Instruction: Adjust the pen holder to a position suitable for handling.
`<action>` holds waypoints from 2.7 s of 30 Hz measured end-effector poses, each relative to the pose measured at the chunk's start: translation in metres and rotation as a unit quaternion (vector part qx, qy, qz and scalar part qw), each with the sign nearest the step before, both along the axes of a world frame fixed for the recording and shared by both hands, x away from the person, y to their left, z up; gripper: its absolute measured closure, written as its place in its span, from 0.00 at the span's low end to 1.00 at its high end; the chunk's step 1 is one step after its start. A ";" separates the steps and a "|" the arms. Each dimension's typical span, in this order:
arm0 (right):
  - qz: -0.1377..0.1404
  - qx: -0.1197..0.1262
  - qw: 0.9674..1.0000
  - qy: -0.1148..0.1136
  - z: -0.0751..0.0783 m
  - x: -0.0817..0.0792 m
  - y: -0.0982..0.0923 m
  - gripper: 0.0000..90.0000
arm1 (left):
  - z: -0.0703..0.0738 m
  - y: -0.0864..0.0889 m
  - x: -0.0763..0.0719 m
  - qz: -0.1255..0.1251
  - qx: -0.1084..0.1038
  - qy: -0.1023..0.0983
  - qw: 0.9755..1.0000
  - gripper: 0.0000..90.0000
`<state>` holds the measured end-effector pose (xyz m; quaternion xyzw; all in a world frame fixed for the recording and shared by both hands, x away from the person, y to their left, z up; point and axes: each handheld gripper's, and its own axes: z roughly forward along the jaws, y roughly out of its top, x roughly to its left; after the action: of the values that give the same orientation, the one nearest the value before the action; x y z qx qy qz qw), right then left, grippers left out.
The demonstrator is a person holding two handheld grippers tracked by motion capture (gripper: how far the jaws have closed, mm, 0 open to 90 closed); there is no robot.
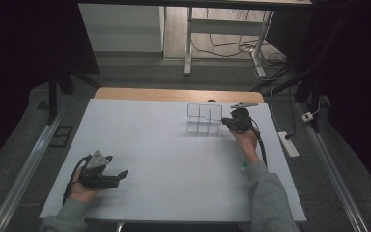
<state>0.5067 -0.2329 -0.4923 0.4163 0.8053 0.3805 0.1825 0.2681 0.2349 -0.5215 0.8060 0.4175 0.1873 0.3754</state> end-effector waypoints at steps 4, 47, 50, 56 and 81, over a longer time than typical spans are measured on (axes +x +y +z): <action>-0.002 -0.004 1.000 0.003 -0.001 0.004 0.002 0.99 | 0.000 0.000 0.000 0.001 0.000 -0.001 1.000 0.20; 0.028 -0.011 0.999 0.014 -0.006 0.011 0.032 0.99 | 0.000 0.002 0.001 0.002 0.000 -0.001 1.000 0.20; 0.029 -0.009 0.999 0.015 -0.007 0.011 0.036 0.99 | 0.000 0.002 0.002 0.002 0.000 0.000 1.000 0.20; 0.039 -0.016 0.999 0.016 -0.006 0.011 0.048 0.99 | 0.000 0.002 0.001 0.002 -0.001 0.000 1.000 0.20; 0.078 -0.012 0.997 0.011 -0.009 0.003 0.086 0.99 | 0.000 0.003 0.001 0.001 0.000 -0.001 1.000 0.20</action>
<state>0.5098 -0.1464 -0.5011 0.3540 0.8420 0.3791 0.1483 0.2692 0.2374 -0.5217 0.8054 0.4183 0.1885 0.3754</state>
